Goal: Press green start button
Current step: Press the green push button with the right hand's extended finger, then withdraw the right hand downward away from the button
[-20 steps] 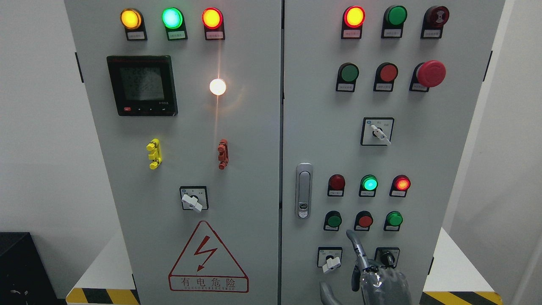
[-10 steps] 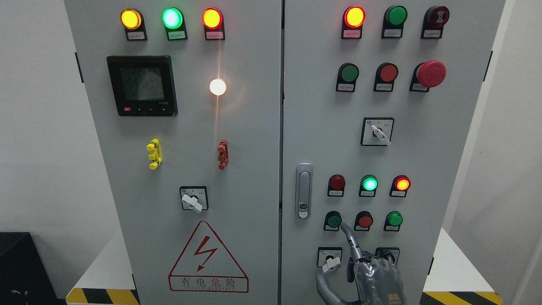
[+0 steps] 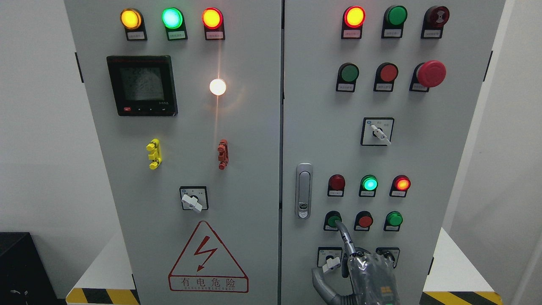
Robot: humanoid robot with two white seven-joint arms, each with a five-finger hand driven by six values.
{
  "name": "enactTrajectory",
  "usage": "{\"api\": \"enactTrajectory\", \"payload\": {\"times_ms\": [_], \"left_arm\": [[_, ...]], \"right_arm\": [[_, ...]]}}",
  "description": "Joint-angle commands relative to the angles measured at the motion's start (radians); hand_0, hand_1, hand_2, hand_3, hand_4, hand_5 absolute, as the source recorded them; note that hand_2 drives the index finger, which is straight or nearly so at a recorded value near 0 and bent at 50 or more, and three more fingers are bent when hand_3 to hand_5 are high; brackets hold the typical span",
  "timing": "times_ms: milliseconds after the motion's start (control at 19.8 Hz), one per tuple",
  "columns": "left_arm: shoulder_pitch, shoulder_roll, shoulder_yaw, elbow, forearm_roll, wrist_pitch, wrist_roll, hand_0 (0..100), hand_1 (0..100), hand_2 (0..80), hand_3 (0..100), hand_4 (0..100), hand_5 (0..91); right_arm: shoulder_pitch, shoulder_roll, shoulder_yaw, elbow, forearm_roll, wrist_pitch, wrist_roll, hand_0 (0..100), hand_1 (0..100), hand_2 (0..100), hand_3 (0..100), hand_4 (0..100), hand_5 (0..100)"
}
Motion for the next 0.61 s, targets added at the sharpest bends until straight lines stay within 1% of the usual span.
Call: {"api": "enactTrajectory", "payload": {"times_ms": [0, 555], "left_arm": [[-0.023, 0.0, 0.0, -0.028, 0.0, 0.001, -0.001, 12, 56, 0.0, 0, 0, 0.0], [-0.023, 0.0, 0.0, -0.028, 0.0, 0.001, -0.001, 12, 56, 0.0, 0, 0, 0.0]], "right_arm": [[-0.018, 0.001, 0.002, 0.058, 0.0, 0.002, 0.001, 33, 33, 0, 92, 86, 100], [-0.02, 0.001, 0.0, 0.058, -0.001, 0.002, 0.001, 34, 33, 0, 92, 85, 100]]}}
